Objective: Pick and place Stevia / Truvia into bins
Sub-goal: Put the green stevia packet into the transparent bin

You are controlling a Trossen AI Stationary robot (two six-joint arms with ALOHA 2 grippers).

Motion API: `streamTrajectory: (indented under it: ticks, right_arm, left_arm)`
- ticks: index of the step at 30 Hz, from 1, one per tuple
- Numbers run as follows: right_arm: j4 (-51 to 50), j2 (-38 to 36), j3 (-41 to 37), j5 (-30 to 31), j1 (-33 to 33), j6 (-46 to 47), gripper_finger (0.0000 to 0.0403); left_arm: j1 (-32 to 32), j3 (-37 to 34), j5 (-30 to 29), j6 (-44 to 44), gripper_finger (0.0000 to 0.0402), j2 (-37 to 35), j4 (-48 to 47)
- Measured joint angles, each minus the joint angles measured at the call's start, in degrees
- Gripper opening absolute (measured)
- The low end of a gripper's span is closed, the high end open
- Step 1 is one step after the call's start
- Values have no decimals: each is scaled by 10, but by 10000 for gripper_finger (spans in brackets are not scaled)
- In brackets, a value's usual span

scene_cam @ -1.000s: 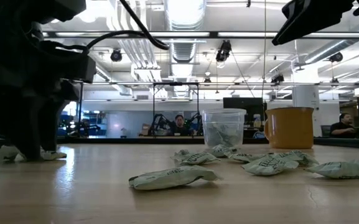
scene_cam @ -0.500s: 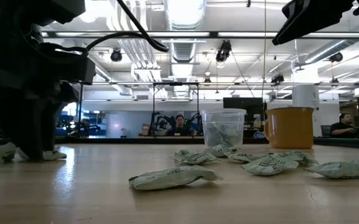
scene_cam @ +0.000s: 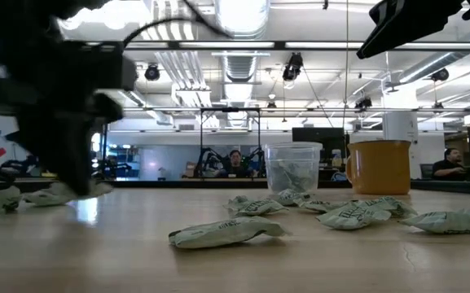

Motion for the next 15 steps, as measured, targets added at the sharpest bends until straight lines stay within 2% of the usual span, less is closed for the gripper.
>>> streamTrajectory:
  ticks: [4,8,12,15]
  right_arm:
    - [1,0,0,0,0,0,77]
    - [1,0,0,0,0,0,80]
    - [1,0,0,0,0,0,75]
    - [1,0,0,0,0,0,70]
  left_arm:
    - [3,10,-49,134,3,0,86]
    - [16,8,-111,308,3,0,225]
    - [49,4,-125,454,4,0,363]
    - [87,4,-127,524,4,0,436]
